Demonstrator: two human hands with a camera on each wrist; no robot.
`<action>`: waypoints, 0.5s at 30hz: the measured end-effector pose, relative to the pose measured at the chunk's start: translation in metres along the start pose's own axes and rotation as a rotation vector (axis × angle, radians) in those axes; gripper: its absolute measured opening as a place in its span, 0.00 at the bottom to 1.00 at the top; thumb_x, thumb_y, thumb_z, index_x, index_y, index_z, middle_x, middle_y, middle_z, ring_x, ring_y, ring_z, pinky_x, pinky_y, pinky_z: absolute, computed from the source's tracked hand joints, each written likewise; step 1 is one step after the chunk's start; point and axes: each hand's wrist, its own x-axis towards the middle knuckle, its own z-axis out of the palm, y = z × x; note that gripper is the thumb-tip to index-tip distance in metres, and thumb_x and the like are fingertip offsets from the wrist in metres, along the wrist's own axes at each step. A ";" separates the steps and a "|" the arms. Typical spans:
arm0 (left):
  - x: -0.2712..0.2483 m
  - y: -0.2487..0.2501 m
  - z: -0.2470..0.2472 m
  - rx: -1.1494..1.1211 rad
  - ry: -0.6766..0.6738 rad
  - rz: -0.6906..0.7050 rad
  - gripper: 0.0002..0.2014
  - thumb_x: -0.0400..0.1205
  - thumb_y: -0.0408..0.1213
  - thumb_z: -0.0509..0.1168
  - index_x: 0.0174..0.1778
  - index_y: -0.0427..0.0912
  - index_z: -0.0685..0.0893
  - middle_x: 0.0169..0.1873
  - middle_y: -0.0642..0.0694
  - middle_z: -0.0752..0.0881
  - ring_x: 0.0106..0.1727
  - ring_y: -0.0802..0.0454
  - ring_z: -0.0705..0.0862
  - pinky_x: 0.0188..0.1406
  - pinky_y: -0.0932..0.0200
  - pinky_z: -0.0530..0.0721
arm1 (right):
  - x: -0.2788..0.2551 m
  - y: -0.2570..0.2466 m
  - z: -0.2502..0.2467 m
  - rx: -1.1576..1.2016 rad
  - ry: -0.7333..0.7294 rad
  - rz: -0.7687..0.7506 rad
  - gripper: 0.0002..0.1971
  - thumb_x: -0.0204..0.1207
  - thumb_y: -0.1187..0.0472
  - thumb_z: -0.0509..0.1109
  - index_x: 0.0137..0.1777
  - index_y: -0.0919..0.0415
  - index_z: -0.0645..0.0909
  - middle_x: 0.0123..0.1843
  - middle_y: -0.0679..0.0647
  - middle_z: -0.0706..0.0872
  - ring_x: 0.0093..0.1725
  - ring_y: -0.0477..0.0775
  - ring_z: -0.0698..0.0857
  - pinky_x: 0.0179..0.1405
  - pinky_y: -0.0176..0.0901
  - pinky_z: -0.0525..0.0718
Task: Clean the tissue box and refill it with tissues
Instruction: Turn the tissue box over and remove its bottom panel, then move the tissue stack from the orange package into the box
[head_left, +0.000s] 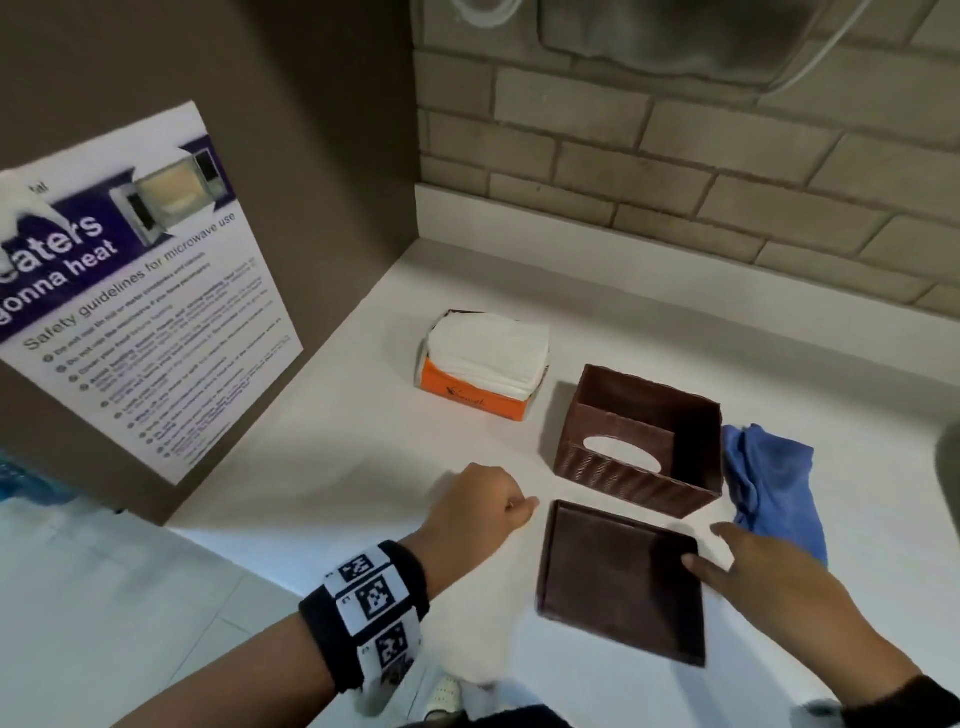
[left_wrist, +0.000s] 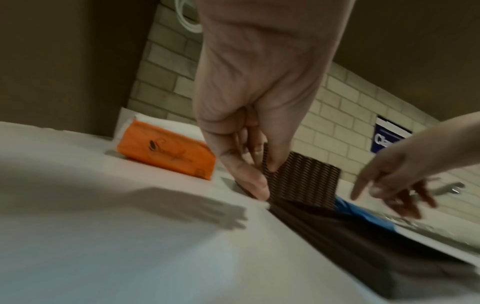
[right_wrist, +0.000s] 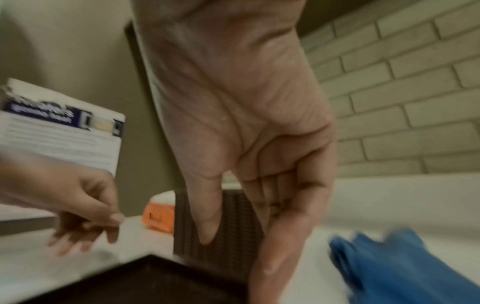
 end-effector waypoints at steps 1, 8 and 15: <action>0.004 -0.006 -0.011 -0.035 0.054 -0.019 0.24 0.79 0.50 0.61 0.19 0.41 0.69 0.22 0.38 0.82 0.29 0.41 0.86 0.40 0.47 0.84 | -0.007 -0.007 -0.013 0.006 -0.001 -0.045 0.23 0.79 0.39 0.58 0.68 0.49 0.75 0.38 0.39 0.85 0.47 0.46 0.87 0.48 0.36 0.82; 0.050 -0.022 -0.089 -0.182 0.391 -0.034 0.13 0.82 0.35 0.62 0.56 0.37 0.89 0.53 0.39 0.91 0.56 0.44 0.87 0.58 0.59 0.78 | 0.003 -0.091 -0.092 0.436 0.121 -0.334 0.15 0.80 0.48 0.64 0.65 0.46 0.79 0.50 0.41 0.87 0.50 0.47 0.85 0.52 0.37 0.78; 0.118 -0.033 -0.104 -0.041 0.264 -0.207 0.18 0.87 0.37 0.54 0.69 0.32 0.76 0.63 0.32 0.82 0.66 0.36 0.79 0.63 0.47 0.79 | 0.105 -0.169 -0.094 0.664 0.025 -0.186 0.22 0.83 0.58 0.58 0.74 0.67 0.69 0.70 0.62 0.79 0.69 0.62 0.78 0.68 0.52 0.76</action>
